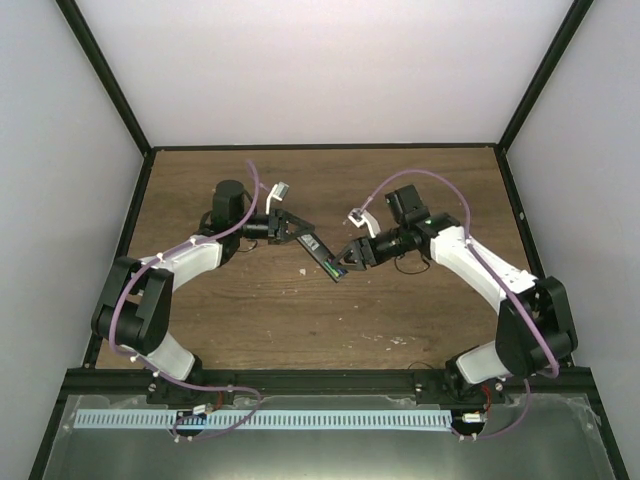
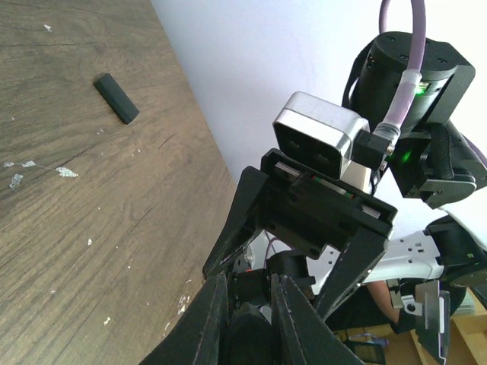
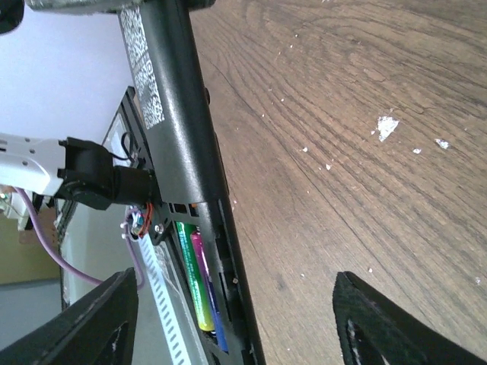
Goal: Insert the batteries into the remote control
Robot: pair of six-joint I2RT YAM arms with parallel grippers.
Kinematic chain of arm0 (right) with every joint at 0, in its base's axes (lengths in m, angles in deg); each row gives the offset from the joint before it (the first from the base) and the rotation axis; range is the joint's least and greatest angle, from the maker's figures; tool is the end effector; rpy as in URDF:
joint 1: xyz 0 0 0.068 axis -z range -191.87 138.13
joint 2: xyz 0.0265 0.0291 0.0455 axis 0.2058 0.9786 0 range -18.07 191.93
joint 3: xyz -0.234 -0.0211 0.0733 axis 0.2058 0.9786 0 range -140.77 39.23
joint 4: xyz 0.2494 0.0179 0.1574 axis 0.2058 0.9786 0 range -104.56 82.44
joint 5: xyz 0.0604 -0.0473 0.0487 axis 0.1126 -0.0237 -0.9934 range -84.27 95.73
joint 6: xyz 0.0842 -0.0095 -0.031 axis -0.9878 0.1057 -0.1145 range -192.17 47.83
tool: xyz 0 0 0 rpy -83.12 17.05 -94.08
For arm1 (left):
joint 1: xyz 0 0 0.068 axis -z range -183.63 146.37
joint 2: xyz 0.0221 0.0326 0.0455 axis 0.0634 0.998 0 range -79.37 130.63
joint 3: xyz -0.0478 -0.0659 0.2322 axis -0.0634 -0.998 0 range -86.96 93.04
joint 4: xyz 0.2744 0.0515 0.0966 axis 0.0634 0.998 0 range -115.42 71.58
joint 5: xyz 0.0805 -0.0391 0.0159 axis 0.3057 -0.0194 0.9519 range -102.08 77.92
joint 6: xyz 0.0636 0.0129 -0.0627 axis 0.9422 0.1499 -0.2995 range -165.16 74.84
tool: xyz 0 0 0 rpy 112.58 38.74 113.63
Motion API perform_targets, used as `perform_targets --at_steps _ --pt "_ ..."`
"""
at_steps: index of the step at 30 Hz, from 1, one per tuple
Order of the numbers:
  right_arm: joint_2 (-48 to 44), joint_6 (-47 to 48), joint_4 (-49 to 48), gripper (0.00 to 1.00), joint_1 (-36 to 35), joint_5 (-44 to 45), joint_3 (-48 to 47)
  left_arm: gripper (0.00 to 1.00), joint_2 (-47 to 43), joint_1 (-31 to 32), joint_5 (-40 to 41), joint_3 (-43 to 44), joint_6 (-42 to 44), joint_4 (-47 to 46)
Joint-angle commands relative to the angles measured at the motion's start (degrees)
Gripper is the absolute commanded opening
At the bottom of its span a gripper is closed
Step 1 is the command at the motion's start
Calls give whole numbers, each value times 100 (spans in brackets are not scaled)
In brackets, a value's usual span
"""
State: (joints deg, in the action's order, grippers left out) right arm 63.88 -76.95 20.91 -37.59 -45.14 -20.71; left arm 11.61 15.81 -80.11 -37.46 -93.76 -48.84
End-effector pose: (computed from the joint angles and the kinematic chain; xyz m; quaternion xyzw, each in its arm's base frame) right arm 0.2764 0.2026 0.1925 -0.2758 0.8307 0.4643 0.1356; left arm 0.3272 -0.1948 0.1763 0.1491 0.7320 -0.6476 0.1502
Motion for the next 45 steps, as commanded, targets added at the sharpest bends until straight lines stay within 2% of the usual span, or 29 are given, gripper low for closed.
perform_targets --at_steps 1,13,25,34,40,43,45 --pt "135 162 -14 60 -61 -194 -79 0 -109 29 -80 150 19 -107" --pt "295 328 145 49 -100 -170 -178 0 -19 25 -55 201 -73 -172" --pt "295 304 104 41 -113 -59 -202 0 3 25 -59 219 -80 -172" --pt "351 304 83 26 -118 -65 -237 0 -10 25 -85 219 -105 -187" --pt "416 304 36 20 -118 -139 -266 0 -22 25 -80 211 -136 -220" --pt "420 285 13 21 -117 -91 -285 0 -19 25 -80 197 -180 -290" --pt "369 293 23 28 -118 38 -304 0 -14 25 -43 192 -181 -292"
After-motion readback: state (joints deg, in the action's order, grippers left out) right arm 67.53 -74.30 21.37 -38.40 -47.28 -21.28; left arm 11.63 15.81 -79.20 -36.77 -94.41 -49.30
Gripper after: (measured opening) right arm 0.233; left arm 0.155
